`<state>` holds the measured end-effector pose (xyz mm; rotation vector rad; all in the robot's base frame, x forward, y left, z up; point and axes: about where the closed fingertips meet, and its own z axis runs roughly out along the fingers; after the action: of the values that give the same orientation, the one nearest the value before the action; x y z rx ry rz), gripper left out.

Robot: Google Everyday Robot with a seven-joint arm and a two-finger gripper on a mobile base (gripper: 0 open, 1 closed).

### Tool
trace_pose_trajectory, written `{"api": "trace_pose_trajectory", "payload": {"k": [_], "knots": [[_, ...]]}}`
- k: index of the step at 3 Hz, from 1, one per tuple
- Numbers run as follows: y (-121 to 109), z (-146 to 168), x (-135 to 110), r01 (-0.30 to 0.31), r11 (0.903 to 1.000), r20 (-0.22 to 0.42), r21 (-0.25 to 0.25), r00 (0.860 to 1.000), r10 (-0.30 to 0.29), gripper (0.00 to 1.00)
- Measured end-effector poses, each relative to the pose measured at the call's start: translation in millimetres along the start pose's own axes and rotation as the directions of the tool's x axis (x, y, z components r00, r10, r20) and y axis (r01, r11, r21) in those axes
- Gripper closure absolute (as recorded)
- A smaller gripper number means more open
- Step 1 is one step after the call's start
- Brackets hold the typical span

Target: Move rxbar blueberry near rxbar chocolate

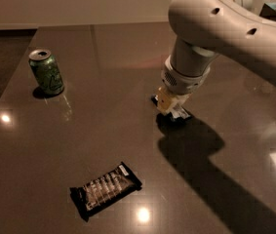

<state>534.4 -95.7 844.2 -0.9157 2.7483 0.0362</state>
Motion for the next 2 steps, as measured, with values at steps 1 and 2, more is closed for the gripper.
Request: {"api": "trace_pose_trajectory", "payload": {"k": [1, 2], "knots": [[5, -5, 6, 0.045, 0.9983, 0.002, -0.037, 0.999, -0.045, 0.96], [20, -8, 6, 0.120, 0.9886, 0.014, -0.091, 0.993, -0.119, 1.00]]}}
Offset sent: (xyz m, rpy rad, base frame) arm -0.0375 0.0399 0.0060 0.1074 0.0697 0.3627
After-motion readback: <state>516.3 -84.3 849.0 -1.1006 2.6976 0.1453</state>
